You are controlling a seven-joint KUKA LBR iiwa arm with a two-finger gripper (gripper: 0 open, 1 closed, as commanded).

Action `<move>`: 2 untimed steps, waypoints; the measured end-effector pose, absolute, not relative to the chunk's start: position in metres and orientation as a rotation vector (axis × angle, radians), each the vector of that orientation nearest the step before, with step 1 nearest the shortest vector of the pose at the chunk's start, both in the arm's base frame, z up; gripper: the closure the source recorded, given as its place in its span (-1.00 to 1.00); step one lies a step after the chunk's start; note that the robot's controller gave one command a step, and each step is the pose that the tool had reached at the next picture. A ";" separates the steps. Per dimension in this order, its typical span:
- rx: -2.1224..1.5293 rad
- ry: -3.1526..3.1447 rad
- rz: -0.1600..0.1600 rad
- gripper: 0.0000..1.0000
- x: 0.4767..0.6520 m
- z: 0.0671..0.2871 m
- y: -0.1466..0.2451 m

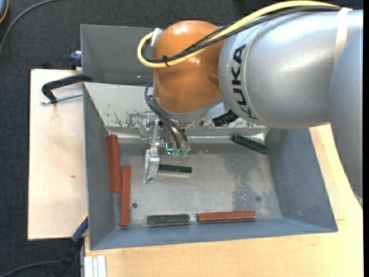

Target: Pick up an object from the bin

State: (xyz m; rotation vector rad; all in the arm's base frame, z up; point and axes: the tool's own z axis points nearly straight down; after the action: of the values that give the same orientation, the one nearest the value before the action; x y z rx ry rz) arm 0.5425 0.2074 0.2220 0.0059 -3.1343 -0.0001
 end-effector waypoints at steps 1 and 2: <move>-0.231 -3.127 0.004 -1.00 0.557 0.140 0.155; 0.318 -3.124 0.000 -1.00 0.586 0.070 0.094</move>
Offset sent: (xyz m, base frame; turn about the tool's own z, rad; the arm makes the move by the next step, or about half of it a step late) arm 0.0148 -0.0505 -0.0793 0.1488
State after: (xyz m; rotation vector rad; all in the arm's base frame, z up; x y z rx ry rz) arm 0.5859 0.0936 0.0703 0.3182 -3.1243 0.0005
